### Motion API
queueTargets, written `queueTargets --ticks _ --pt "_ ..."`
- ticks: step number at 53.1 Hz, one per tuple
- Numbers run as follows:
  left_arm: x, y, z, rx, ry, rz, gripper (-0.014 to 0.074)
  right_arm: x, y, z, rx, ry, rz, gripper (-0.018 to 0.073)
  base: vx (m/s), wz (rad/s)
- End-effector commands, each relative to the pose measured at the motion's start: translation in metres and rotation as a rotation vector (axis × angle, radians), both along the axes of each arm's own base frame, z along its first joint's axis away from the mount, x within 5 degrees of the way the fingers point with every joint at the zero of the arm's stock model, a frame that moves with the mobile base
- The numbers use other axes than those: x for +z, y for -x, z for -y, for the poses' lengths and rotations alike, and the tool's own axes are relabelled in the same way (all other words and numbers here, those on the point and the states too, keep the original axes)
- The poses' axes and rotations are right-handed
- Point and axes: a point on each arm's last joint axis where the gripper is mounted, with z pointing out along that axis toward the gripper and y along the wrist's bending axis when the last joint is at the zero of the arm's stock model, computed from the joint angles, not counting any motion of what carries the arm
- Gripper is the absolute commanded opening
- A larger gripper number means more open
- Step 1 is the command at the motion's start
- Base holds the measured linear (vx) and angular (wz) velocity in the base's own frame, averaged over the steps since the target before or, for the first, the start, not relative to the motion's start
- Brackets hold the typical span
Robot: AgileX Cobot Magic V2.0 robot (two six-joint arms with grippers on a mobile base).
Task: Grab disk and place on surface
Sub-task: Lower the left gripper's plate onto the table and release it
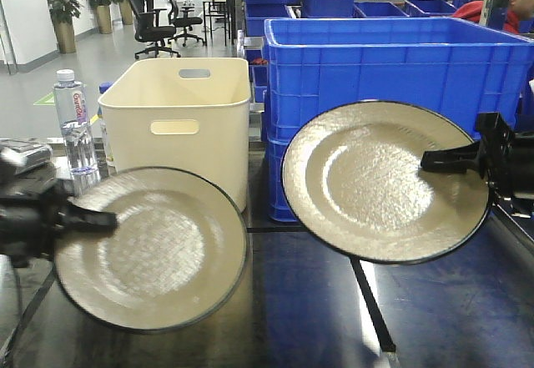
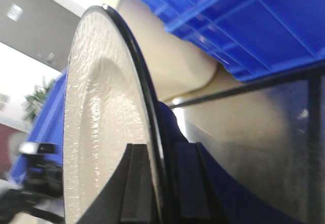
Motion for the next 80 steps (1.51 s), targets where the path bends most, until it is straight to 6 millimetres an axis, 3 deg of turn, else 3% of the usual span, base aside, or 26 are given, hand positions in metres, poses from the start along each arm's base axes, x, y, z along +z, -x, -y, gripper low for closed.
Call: queueTargets --ticks 1,9,17,38,46,56,65,70,74,80 --pt "0.016 -0.008 0.025 0.014 0.118 0.038 -0.0004 0.043 0.012 -0.004 -0.014 -0.176 0.124 -0.0009 0.00 0.00" --pt "-0.014 -0.019 0.055 -0.043 0.064 0.023 0.0006 0.045 0.013 -0.005 -0.006 -0.205 0.133 -0.0009 0.00 0.00" --pt "-0.022 -0.018 0.073 -0.113 0.011 0.071 0.0085 0.045 0.014 -0.005 0.007 -0.205 0.132 -0.0009 0.00 0.00" --pt "-0.025 -0.024 0.070 -0.070 -0.089 0.147 0.0485 0.044 0.014 -0.006 0.016 -0.194 0.128 -0.0009 0.00 0.00" --pt "-0.023 -0.025 0.066 -0.092 -0.152 0.223 0.0542 0.044 0.015 -0.006 0.019 -0.192 0.127 -0.0009 0.00 0.00" --pt "-0.014 -0.027 0.037 -0.036 -0.173 0.254 0.0542 0.044 0.015 -0.006 0.023 -0.178 0.136 -0.0009 0.00 0.00" --pt "0.017 -0.015 -0.004 0.034 -0.169 0.320 0.0536 0.043 0.014 -0.008 0.032 -0.124 0.174 -0.0009 0.00 0.00" --pt "0.043 0.000 -0.023 0.046 -0.159 0.377 0.0503 0.038 0.013 -0.019 0.045 -0.066 0.163 -0.0009 0.00 0.00" --pt "0.064 0.015 -0.035 0.052 -0.157 0.428 0.0427 0.031 0.007 -0.036 0.049 -0.003 0.149 -0.0009 0.00 0.00" --pt "0.092 0.039 -0.043 0.052 -0.163 0.503 0.0214 0.018 -0.003 -0.071 0.059 0.028 0.118 -0.0009 0.00 0.00"
